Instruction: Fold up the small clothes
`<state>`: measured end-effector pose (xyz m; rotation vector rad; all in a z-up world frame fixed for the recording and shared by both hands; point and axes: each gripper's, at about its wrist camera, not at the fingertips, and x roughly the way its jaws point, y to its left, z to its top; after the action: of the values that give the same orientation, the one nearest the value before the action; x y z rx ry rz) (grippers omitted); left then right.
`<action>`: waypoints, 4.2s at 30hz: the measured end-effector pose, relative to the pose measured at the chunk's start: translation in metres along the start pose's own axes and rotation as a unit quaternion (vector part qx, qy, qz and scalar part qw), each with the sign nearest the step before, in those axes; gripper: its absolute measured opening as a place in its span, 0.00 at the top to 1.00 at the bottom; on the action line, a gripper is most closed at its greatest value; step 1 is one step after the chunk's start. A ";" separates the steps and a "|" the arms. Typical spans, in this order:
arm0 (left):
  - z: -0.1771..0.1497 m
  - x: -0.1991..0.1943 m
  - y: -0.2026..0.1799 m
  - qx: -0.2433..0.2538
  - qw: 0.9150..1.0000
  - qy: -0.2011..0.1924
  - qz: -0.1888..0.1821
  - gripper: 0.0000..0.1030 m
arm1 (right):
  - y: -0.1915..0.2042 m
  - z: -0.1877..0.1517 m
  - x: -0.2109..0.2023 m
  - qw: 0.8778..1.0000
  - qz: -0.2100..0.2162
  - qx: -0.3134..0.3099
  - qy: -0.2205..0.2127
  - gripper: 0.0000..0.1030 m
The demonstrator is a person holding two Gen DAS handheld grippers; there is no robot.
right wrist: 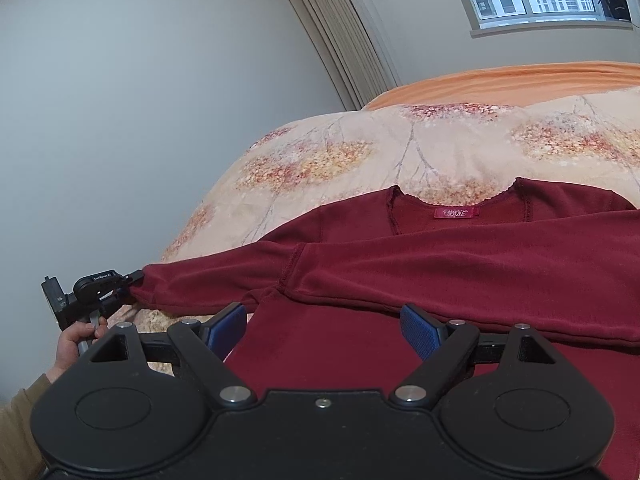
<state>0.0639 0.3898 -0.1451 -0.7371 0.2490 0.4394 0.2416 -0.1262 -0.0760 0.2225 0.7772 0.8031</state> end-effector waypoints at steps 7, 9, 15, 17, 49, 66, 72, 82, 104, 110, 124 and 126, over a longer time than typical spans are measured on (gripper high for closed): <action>-0.029 0.021 -0.134 0.156 0.982 0.032 -0.105 0.93 | -0.031 0.010 -0.013 0.998 -0.001 0.059 -0.030 0.17; -0.052 0.026 -0.181 0.218 0.966 0.043 -0.135 0.93 | -0.044 0.012 -0.018 0.996 -0.004 0.078 -0.039 0.17; -0.192 0.034 -0.284 0.459 0.871 0.101 -0.141 0.94 | -0.099 0.006 -0.020 0.981 -0.008 0.184 -0.055 0.16; -0.237 0.026 -0.301 0.532 0.827 0.115 -0.140 0.94 | -0.117 -0.001 -0.018 0.972 0.000 0.228 -0.057 0.15; -0.267 -0.048 -0.300 0.603 0.771 0.045 -0.198 0.94 | -0.131 -0.013 0.072 0.925 0.150 0.346 0.044 0.96; -0.234 -0.051 -0.296 0.563 0.803 0.031 -0.196 0.32 | -0.204 0.053 -0.041 0.944 0.067 0.294 -0.132 0.98; -0.217 -0.023 -0.284 0.521 0.838 0.061 -0.149 0.32 | -0.242 0.033 -0.050 0.958 -0.054 0.274 -0.064 0.98; -0.208 0.010 -0.266 0.505 0.849 0.114 -0.107 0.32 | -0.252 0.012 -0.081 0.957 -0.064 0.271 -0.077 0.66; -0.226 0.011 -0.233 0.477 0.863 0.119 -0.115 0.18 | 0.041 0.110 0.209 0.984 0.072 -0.123 0.104 0.44; -0.229 0.011 -0.232 0.477 0.862 0.121 -0.120 0.16 | 0.036 0.108 0.252 0.979 0.076 -0.111 0.154 0.97; -0.236 0.008 -0.233 0.487 0.856 0.131 -0.113 0.08 | -0.058 0.115 0.175 0.995 0.066 0.074 0.032 0.58; -0.232 0.009 -0.233 0.482 0.858 0.134 -0.114 0.08 | -0.082 0.111 0.126 0.993 0.066 0.096 0.002 0.57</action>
<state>0.1654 0.0791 -0.1765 0.1765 0.5807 -0.0530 0.4208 -0.0812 -0.1029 0.4472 0.8505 0.8529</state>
